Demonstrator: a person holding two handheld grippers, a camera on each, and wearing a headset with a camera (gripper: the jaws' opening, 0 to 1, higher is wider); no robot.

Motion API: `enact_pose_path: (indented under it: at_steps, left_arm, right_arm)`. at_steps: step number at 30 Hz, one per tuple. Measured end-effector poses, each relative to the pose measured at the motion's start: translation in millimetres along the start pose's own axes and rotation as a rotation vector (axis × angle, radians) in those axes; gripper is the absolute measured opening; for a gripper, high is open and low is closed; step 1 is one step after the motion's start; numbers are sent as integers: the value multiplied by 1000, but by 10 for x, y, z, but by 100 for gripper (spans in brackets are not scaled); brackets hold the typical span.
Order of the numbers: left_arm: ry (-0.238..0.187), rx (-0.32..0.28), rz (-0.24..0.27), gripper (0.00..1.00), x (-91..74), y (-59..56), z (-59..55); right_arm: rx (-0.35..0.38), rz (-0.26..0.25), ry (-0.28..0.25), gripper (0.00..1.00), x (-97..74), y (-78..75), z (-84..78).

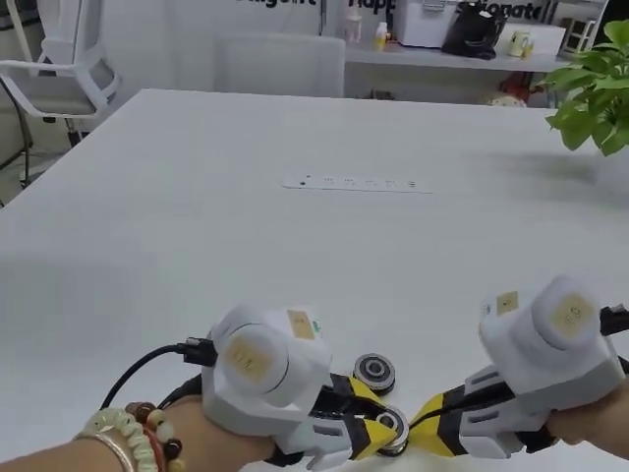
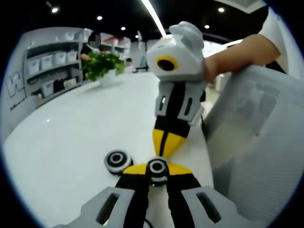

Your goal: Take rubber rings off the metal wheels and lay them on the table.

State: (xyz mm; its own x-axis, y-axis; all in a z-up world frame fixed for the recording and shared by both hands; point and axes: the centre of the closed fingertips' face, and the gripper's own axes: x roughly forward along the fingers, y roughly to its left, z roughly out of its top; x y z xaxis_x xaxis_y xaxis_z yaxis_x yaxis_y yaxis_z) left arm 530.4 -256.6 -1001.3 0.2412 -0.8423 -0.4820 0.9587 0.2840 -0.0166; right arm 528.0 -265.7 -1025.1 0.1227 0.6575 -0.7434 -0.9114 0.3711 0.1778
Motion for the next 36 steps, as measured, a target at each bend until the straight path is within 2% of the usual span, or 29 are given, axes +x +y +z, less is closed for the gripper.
enact_pose_path:
  at_steps: [2, 7, 9, 10, 11, 12, 14, 19, 36]
  left_arm:
    - [4, 6, 1, 14, 3, 2, -1]
    - [5, 6, 3, 14, -1, 9, -4]
    - [7, 3, 6, 14, -2, 14, -6]
    - [8, 2, 7, 14, -2, 14, -5]
    - [9, 4, 7, 14, -4, 15, -7]
    - [9, 5, 7, 14, -4, 15, -7]
    - [10, 6, 6, 14, -2, 15, -6]
    - [14, 22, 10, 14, -3, 15, -8]
    - [17, 24, 9, 14, -9, 15, -14]
  right_arm:
    - [66, 1, -7, 0, -16, -9, 4]
    - [173, 5, -46, 0, -66, -44, 33]
    - [228, 18, -68, 0, -88, -45, 59]
    - [255, 39, -94, 0, -89, -29, 101]
    - [302, 43, -92, 0, -103, -29, 99]
    - [363, 77, -127, 0, -110, -2, 153]
    - [347, 64, -115, 0, -108, -44, 108]
    - [344, 58, -111, 0, -102, -2, 138]
    - [332, 70, -123, 0, -103, 71, 205]
